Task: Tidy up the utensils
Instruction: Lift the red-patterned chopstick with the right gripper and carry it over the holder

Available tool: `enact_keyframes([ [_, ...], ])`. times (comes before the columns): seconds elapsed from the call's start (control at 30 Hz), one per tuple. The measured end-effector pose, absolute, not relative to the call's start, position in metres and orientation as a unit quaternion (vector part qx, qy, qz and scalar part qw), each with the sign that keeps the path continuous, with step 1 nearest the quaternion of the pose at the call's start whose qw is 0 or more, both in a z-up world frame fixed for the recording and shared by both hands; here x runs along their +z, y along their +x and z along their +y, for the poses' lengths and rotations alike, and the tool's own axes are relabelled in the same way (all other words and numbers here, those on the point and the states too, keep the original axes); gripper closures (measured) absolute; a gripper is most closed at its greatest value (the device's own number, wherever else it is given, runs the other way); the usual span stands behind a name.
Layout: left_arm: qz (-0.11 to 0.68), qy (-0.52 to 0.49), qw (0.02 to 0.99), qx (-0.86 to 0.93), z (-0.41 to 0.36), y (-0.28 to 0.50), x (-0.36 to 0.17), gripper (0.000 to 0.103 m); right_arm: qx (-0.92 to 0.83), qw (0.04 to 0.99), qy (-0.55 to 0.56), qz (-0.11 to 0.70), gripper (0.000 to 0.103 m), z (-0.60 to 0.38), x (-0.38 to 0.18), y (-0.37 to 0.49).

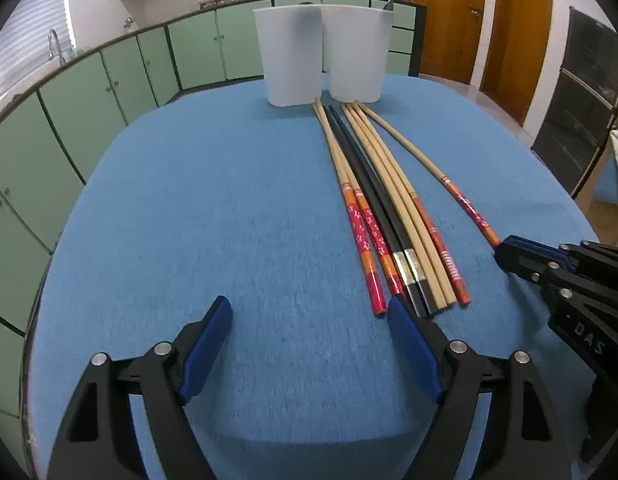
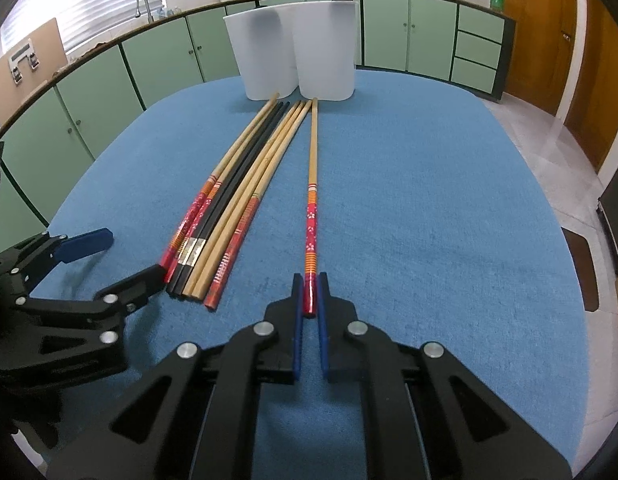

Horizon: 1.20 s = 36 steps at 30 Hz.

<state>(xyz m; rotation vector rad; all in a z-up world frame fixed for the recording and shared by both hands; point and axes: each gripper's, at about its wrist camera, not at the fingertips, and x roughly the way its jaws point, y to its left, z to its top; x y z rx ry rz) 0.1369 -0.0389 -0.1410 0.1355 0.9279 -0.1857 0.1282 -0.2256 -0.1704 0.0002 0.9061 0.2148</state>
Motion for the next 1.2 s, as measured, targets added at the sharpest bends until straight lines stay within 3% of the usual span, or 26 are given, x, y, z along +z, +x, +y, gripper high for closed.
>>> enact_keyframes([
  [0.27, 0.444, 0.056, 0.890, -0.083, -0.033, 0.134, -0.141, 0.031, 0.102, 0.894, 0.003, 0.437, 0.096, -0.228, -0.172, 0.129],
  [0.53, 0.435, 0.047, 0.893, -0.105, -0.046, 0.131, -0.137, 0.085, 0.105, 0.894, 0.011, 0.436, 0.097, -0.229, -0.173, 0.128],
  [0.63, 0.433, 0.045, 0.894, -0.105, -0.049, 0.131, -0.137, 0.097, 0.104, 0.894, 0.010, 0.435, 0.098, -0.229, -0.173, 0.128],
  [0.9, 0.422, 0.031, 0.900, -0.103, -0.042, 0.126, -0.128, 0.097, 0.102, 0.903, 0.011, 0.417, 0.098, -0.232, -0.162, 0.121],
  [1.2, 0.362, 0.024, 0.926, -0.101, -0.022, 0.113, -0.071, 0.097, 0.114, 0.922, 0.017, 0.369, 0.098, -0.241, -0.112, 0.114],
])
